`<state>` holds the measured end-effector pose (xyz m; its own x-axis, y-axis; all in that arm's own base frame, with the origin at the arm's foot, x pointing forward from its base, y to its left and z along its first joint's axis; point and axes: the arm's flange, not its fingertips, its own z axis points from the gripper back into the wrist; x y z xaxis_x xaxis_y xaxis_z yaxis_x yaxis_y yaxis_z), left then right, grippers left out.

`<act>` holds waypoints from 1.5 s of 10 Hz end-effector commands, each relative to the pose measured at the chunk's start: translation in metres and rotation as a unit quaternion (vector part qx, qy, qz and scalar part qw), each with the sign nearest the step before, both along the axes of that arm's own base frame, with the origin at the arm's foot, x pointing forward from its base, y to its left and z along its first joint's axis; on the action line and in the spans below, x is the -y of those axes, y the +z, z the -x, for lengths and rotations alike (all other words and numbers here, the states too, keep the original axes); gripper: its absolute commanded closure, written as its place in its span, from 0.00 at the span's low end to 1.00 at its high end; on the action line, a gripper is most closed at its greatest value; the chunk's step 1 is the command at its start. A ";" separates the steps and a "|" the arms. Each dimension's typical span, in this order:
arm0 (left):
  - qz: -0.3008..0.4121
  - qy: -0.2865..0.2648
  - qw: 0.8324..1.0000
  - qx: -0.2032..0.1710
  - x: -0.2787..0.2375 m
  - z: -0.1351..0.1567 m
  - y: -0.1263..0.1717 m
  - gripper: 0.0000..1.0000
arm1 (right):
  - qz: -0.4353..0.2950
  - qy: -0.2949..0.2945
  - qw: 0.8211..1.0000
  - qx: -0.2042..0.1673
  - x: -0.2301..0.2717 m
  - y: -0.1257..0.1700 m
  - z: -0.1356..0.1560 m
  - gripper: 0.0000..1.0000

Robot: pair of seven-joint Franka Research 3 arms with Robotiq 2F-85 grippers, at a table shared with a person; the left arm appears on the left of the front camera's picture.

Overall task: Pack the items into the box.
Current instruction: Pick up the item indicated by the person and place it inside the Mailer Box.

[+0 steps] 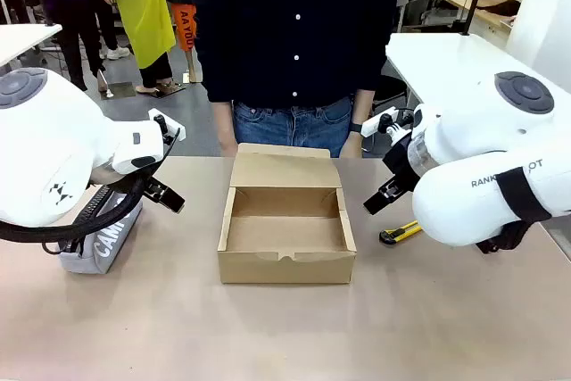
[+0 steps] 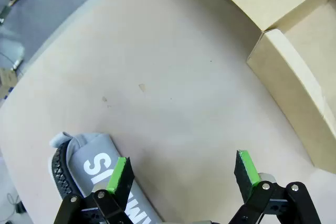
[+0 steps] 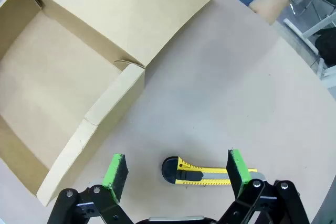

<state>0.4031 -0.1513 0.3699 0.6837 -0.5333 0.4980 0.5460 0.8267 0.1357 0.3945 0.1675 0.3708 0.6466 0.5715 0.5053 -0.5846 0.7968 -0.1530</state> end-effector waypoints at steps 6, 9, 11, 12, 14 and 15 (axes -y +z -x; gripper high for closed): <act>0.000 0.000 1.000 0.000 0.000 0.000 0.000 0.00 | 0.000 0.000 1.000 0.000 0.000 0.000 0.000 0.00; 0.000 0.000 1.000 0.000 0.000 0.000 0.000 0.00 | 0.000 0.000 1.000 0.000 0.000 0.000 0.000 0.00; 0.000 0.000 1.000 0.000 0.000 0.000 0.000 0.00 | 0.000 0.000 1.000 0.000 0.000 0.000 0.000 0.00; 0.000 0.000 1.000 0.000 0.000 0.000 0.000 0.00 | 0.000 0.000 1.000 0.000 0.000 0.000 0.000 0.00; 0.000 0.000 1.000 0.000 0.000 0.000 0.000 0.00 | 0.000 0.000 1.000 0.000 0.000 0.000 0.000 0.00; 0.022 -0.025 0.999 -0.028 0.000 0.006 0.002 0.00 | -0.006 0.020 0.999 -0.030 0.003 -0.002 0.002 0.00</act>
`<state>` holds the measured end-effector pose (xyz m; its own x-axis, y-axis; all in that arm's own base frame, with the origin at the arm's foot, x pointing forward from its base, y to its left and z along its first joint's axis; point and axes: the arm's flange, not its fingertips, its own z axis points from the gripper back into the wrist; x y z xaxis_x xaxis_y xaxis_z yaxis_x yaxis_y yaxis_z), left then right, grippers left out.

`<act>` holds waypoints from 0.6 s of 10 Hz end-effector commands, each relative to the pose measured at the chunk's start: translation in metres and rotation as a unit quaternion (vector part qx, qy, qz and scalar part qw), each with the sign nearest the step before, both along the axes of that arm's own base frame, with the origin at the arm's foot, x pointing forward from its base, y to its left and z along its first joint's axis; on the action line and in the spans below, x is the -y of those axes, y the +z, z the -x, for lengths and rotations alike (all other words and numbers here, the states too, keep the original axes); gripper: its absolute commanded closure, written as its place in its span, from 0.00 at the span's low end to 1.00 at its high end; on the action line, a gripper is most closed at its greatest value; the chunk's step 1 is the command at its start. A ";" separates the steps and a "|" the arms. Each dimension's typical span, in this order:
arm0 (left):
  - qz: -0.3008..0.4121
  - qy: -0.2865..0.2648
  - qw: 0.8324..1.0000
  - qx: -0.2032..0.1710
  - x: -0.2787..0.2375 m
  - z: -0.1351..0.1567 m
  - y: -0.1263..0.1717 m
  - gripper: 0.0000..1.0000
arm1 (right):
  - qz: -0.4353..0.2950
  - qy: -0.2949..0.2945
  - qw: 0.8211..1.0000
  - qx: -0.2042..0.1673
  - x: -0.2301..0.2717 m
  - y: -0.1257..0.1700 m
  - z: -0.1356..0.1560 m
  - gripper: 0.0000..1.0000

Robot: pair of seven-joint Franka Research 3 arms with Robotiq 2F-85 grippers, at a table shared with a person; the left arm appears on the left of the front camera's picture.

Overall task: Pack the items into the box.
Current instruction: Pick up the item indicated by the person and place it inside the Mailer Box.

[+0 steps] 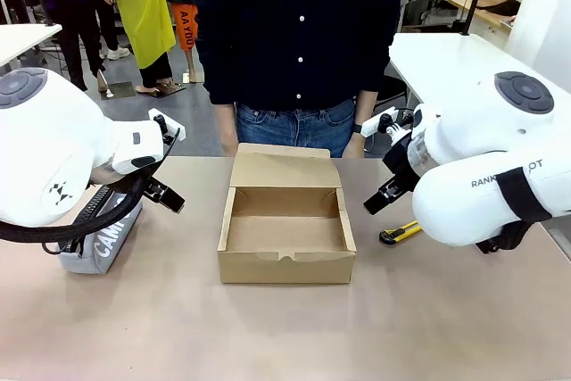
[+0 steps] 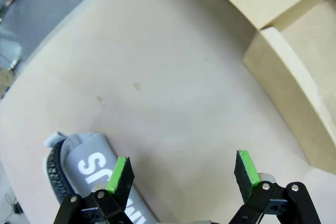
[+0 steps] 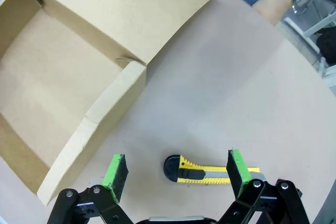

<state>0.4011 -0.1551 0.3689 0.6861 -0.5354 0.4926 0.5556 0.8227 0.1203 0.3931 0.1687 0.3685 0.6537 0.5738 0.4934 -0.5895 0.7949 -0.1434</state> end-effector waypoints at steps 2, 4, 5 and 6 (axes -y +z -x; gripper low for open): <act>0.085 -0.065 0.993 -0.044 -0.037 0.030 0.040 0.00 | -0.079 -0.001 0.996 -0.052 0.045 0.037 0.022 0.00; 0.133 -0.074 0.988 -0.033 -0.101 0.064 0.086 0.00 | -0.185 -0.023 0.980 -0.066 0.111 0.088 0.063 0.00; 0.168 -0.077 0.982 -0.027 -0.136 0.078 0.100 0.00 | -0.239 -0.034 0.968 -0.073 0.146 0.106 0.086 0.00; 0.231 -0.118 0.965 -0.031 -0.181 0.091 0.104 0.00 | -0.303 -0.061 0.947 -0.091 0.189 0.117 0.106 0.00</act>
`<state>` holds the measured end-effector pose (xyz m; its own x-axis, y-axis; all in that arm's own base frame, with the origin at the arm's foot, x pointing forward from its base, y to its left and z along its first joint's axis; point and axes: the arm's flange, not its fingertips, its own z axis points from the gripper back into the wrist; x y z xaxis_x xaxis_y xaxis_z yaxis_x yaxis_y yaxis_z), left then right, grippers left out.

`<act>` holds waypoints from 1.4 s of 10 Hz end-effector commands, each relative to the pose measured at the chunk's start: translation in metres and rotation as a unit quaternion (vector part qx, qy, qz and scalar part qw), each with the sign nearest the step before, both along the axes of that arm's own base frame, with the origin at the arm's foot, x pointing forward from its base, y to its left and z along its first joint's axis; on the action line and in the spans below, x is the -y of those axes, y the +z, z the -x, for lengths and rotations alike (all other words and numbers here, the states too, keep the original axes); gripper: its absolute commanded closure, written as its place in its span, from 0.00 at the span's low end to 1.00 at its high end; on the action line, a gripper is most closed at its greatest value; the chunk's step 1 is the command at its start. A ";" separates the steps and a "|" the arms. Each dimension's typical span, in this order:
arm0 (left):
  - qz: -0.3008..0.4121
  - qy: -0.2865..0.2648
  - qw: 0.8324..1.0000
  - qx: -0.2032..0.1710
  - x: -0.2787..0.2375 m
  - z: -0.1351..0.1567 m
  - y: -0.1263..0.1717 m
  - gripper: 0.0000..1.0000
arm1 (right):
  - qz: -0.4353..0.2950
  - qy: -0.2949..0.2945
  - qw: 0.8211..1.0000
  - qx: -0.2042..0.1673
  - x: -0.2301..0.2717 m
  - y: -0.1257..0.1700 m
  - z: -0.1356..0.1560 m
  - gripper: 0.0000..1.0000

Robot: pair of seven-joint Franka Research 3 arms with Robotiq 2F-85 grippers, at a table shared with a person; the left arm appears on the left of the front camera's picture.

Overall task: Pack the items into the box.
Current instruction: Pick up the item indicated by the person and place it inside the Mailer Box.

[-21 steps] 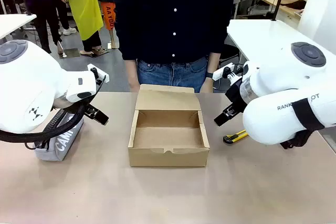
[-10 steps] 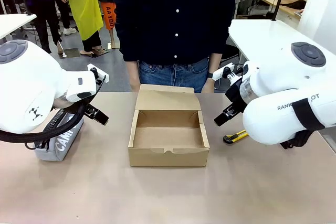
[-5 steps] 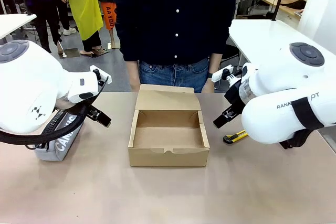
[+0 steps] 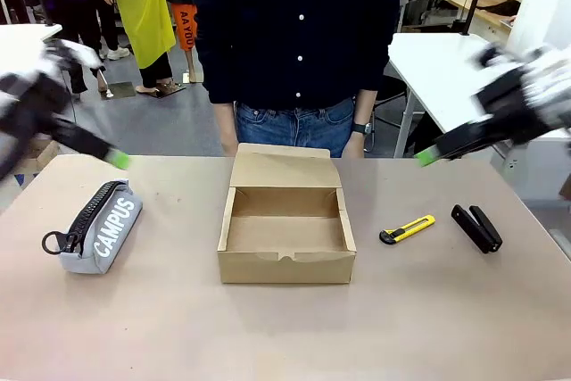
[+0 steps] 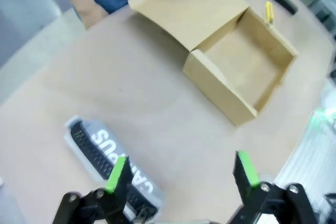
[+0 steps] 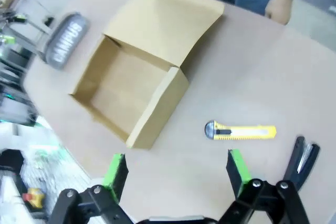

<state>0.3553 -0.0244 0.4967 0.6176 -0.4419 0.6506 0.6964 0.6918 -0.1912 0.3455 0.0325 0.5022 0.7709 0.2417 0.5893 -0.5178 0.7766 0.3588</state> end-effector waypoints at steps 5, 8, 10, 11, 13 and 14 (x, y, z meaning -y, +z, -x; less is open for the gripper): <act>0.409 0.117 0.905 -0.003 -0.259 0.094 -0.101 0.00 | -0.338 -0.207 0.918 -0.026 0.260 -0.089 0.145 0.00; 0.471 0.183 0.862 -0.024 -0.280 0.107 -0.147 0.00 | -0.391 -0.272 0.878 -0.048 0.305 -0.149 0.171 0.00; 0.457 0.189 0.869 -0.025 -0.286 0.128 -0.147 0.00 | -0.357 -0.265 0.895 -0.048 0.317 -0.110 0.181 0.00; 0.457 0.189 0.869 -0.025 -0.286 0.128 -0.147 0.00 | -0.357 -0.265 0.895 -0.048 0.317 -0.110 0.181 0.00; 0.457 0.189 0.869 -0.025 -0.286 0.128 -0.147 0.00 | -0.357 -0.265 0.895 -0.048 0.317 -0.110 0.181 0.00; 0.457 0.189 0.869 -0.025 -0.286 0.128 -0.147 0.00 | -0.357 -0.265 0.895 -0.048 0.317 -0.110 0.181 0.00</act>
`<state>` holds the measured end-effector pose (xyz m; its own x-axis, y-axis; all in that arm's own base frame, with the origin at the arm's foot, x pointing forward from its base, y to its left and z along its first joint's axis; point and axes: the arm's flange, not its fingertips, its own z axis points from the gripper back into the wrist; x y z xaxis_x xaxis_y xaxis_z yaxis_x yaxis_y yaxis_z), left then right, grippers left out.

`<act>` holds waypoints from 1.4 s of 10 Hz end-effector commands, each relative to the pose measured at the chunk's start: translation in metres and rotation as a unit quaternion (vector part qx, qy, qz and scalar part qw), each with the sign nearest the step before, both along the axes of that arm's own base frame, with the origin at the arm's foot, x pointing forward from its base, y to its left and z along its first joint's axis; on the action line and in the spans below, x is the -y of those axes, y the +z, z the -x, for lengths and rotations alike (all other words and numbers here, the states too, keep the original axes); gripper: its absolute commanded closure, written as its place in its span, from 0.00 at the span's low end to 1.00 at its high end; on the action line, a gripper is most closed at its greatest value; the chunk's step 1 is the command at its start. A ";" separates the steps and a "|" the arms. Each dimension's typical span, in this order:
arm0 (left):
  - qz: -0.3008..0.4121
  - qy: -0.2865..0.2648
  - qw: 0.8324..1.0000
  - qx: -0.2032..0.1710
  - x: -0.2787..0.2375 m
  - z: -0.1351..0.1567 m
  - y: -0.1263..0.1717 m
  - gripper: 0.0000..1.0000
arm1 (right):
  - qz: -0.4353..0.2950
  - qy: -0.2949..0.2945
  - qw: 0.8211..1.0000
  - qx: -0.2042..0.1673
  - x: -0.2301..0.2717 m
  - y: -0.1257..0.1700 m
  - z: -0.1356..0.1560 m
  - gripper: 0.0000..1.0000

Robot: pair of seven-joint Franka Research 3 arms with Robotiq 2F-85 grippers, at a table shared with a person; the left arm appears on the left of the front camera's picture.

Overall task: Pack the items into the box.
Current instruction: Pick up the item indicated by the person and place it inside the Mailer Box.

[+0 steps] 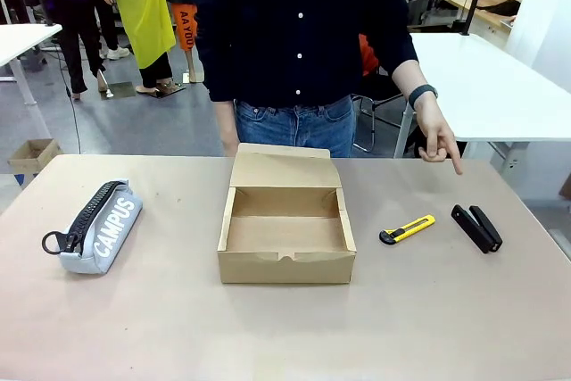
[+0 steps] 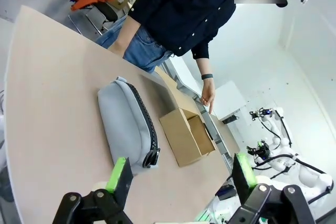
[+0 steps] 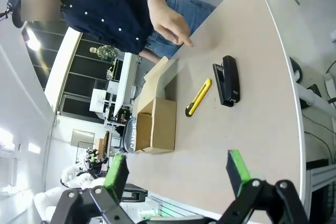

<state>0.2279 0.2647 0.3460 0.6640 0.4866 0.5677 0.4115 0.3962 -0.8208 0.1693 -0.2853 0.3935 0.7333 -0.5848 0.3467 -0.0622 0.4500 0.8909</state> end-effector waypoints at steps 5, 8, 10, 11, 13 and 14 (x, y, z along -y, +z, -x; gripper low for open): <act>-0.007 0.005 1.000 0.013 0.003 0.000 0.004 0.00 | 0.005 -0.002 1.000 0.014 -0.001 -0.001 0.004 0.00; -0.007 0.005 1.000 0.013 0.003 0.000 0.004 0.00 | 0.005 -0.002 1.000 0.014 -0.001 -0.001 0.004 0.00; -0.007 0.005 1.000 0.013 0.003 0.000 0.004 0.00 | 0.000 -0.001 1.000 -0.002 0.000 -0.004 0.005 0.00; -0.007 0.005 1.000 0.013 0.003 0.000 0.004 0.00 | 0.023 0.015 1.000 0.009 -0.012 0.011 -0.011 0.00; -0.007 0.005 1.000 0.013 0.003 0.000 0.004 0.00 | 0.195 0.079 0.977 -0.024 -0.091 0.053 -0.072 0.00; -0.007 0.005 1.000 0.013 0.003 0.000 0.004 0.00 | 0.261 0.121 0.958 -0.018 -0.131 0.065 -0.094 0.00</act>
